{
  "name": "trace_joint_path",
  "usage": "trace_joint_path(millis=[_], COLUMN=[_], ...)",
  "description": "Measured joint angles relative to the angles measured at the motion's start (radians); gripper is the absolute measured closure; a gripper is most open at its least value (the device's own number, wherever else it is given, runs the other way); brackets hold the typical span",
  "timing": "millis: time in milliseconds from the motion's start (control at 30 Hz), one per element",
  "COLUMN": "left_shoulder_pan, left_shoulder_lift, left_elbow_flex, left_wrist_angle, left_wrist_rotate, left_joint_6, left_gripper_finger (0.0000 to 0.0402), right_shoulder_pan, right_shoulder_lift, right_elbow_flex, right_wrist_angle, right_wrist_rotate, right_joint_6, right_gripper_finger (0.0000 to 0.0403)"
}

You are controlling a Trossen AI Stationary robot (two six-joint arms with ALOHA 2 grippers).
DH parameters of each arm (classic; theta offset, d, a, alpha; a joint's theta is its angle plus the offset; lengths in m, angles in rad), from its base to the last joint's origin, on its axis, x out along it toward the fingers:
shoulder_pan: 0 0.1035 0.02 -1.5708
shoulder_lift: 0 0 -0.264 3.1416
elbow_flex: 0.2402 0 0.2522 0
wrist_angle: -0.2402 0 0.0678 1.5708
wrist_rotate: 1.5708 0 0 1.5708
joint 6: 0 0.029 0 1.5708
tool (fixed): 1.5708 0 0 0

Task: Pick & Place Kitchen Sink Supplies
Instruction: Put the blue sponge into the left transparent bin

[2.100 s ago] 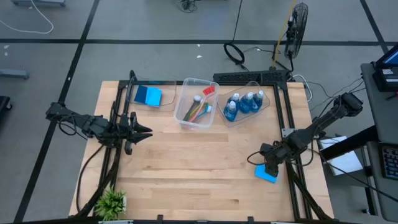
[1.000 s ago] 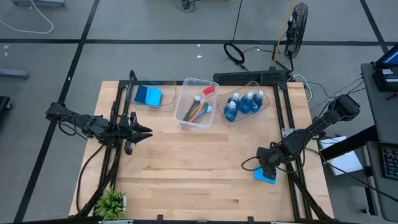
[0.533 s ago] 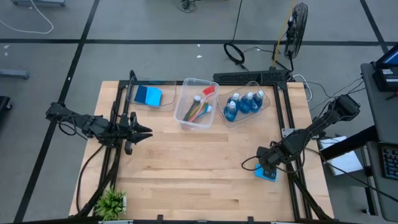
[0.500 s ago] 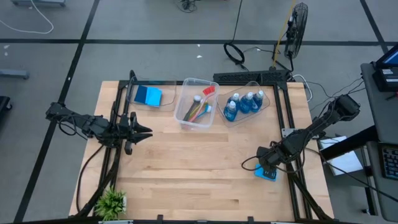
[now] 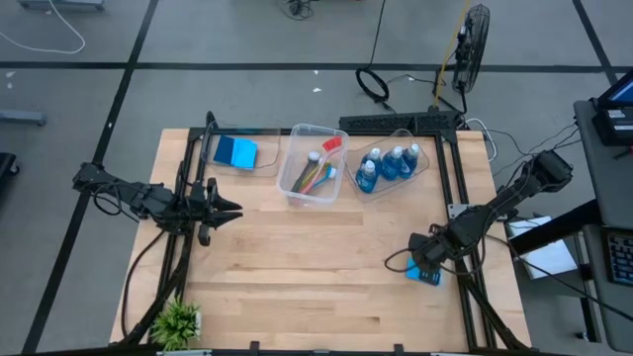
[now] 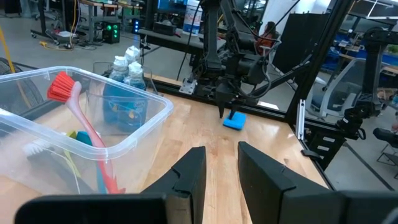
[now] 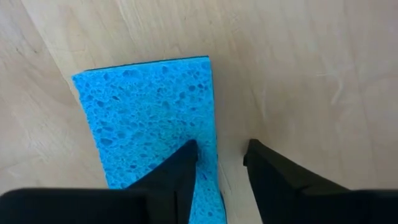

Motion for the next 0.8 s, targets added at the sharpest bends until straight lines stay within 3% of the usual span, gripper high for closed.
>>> trace_joint_path(millis=[467, 800], left_shoulder_pan=[0.000, 0.000], left_shoulder_lift=[0.000, 0.000], left_elbow_flex=[0.000, 0.000], left_wrist_angle=[0.000, 0.000], left_wrist_rotate=[0.000, 0.000], left_joint_6=[-0.007, -0.009], left_gripper_finger=[0.0309, 0.0309], right_shoulder_pan=[0.000, 0.000], right_shoulder_lift=[0.000, 0.000], right_elbow_flex=[0.000, 0.000], right_wrist_angle=[0.002, 0.000], right_wrist_rotate=[0.002, 0.006], right_joint_6=[0.027, 0.028], right_gripper_finger=[0.0297, 0.0396])
